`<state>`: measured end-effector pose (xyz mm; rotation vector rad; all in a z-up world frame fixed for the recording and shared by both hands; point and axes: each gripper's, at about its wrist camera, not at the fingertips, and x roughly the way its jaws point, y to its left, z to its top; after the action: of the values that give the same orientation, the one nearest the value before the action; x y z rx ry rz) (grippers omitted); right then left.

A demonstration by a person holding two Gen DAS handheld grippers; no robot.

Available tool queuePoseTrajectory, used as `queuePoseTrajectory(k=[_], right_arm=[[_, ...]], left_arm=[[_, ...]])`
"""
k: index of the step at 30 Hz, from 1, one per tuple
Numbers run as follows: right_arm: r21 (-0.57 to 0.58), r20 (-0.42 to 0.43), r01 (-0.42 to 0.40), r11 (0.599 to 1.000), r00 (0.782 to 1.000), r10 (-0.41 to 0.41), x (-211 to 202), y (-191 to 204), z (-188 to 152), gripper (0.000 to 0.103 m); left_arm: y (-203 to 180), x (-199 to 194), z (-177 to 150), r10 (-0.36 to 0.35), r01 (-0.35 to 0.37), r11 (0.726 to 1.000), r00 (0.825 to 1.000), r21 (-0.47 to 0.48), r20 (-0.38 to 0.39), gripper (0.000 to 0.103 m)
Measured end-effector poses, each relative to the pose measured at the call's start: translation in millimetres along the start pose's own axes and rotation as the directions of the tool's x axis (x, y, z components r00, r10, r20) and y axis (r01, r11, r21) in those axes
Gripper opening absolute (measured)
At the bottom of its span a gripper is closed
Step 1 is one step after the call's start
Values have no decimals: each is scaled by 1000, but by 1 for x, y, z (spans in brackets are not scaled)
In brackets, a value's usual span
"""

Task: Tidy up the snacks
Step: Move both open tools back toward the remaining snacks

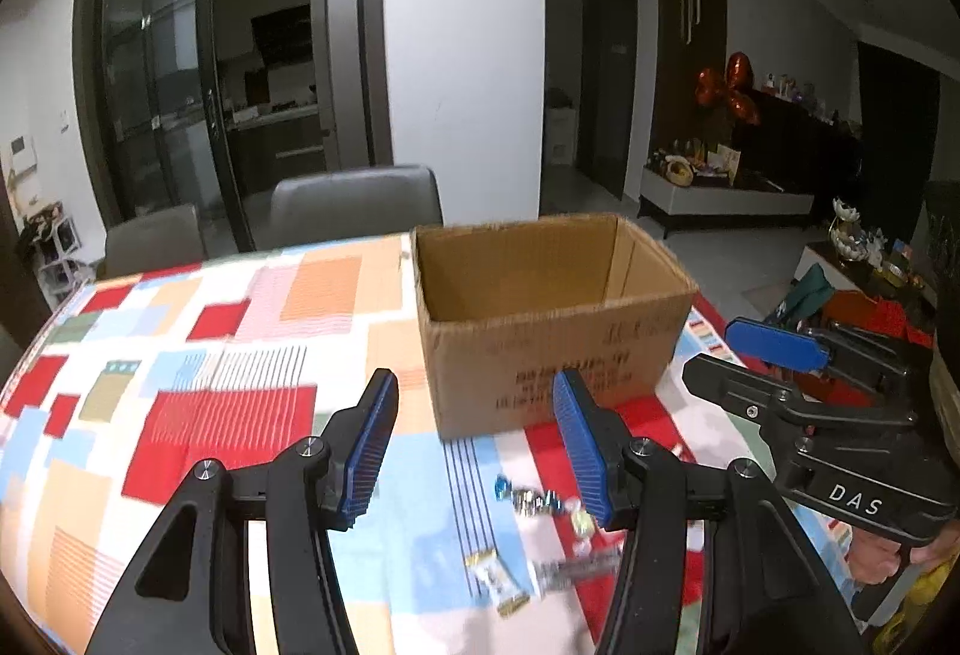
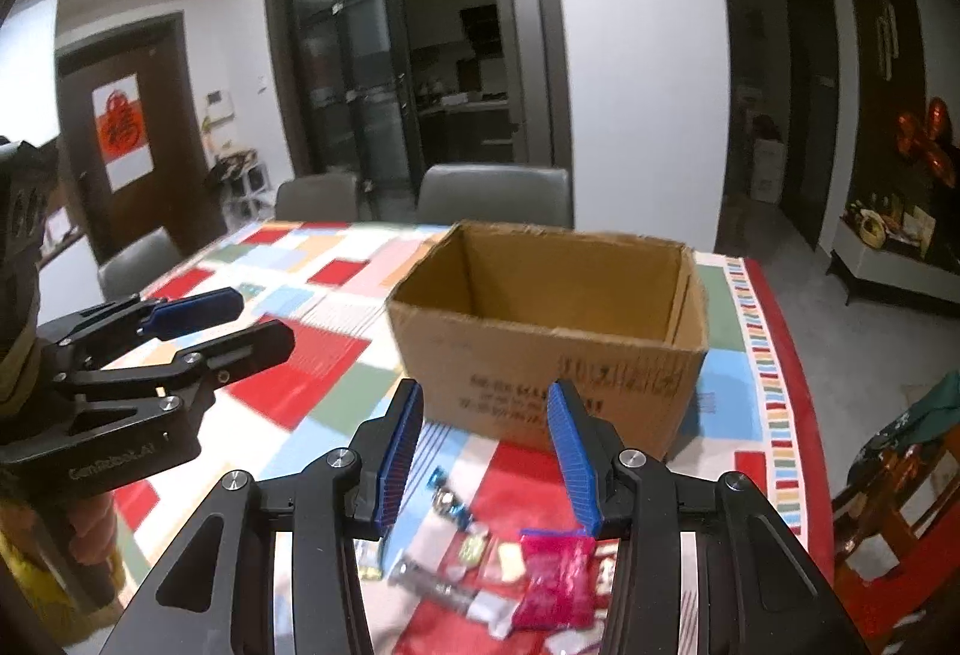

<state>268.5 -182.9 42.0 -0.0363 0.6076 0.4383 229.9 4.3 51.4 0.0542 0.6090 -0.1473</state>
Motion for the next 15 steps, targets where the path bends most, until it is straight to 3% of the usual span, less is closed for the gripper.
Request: queuePoseTrajectory(k=[15], right_arm=[[-133,-183,-61,989,982,36,22,19,-57,44]], left_arm=[[3,18,-77,-12,-3,997,982,-81,-191,53]])
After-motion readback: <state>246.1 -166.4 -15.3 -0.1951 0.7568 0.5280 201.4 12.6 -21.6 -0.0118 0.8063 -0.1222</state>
